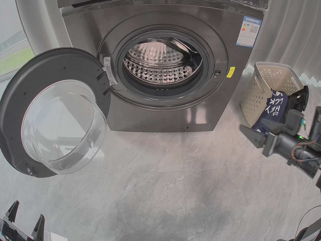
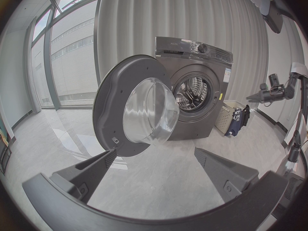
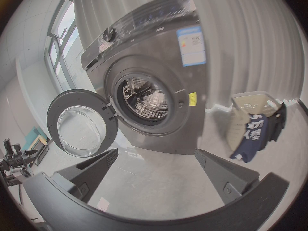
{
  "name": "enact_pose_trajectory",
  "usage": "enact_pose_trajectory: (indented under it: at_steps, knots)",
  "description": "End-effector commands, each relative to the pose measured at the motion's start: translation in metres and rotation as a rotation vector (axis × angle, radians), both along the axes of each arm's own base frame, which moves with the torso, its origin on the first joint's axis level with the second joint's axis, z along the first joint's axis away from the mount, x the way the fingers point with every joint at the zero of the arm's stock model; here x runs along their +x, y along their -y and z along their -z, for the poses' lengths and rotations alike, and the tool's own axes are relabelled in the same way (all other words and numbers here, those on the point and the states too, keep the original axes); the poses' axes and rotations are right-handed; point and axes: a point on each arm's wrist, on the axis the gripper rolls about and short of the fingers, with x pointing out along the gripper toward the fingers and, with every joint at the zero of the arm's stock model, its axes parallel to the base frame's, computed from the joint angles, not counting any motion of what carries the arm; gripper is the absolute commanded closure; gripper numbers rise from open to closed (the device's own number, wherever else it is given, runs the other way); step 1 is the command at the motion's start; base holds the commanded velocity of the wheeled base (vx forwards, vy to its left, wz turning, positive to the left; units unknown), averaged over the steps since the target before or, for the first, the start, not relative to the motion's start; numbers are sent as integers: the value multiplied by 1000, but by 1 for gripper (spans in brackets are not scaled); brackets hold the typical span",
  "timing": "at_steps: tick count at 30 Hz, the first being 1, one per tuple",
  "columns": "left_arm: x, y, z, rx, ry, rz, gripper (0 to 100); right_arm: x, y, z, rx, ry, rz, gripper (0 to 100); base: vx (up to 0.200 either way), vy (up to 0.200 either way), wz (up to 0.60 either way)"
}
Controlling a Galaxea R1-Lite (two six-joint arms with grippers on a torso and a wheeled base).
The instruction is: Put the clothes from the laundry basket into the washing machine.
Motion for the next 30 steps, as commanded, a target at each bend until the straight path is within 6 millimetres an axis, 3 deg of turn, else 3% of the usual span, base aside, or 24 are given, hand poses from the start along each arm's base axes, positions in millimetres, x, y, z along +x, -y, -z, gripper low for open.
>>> enact_pose_trajectory:
  at_steps: [1,2,3,6,9,12,17,23,27,30]
  knots:
    - [0,0,5,-2,0,0,0,-150,91,52,9,180,328,0,0,0,0]
    - [0,0,5,-2,0,0,0,-150,91,52,9,180,328,0,0,0,0]
    - [0,0,5,0,0,-1,0,-167,94,58,15,205,349,0,0,0,0]
    - [0,0,5,-3,0,0,0,-195,97,82,10,201,362,0,0,0,0]
    - [0,0,5,-2,0,0,0,-207,98,104,4,144,367,0,0,0,0]
    - [0,0,5,-3,0,-1,0,-208,96,99,5,190,381,0,0,0,0]
    - [0,0,5,-3,0,-1,0,-212,93,114,-27,129,322,0,0,0,0]
    - [0,0,5,0,0,-3,0,-212,93,113,-32,142,291,0,0,0,0]
    - [0,0,5,-3,0,-1,0,-212,97,118,-46,94,482,0,0,0,0]
    - [0,0,5,-5,0,-1,0,-214,96,118,-55,63,452,0,0,0,0]
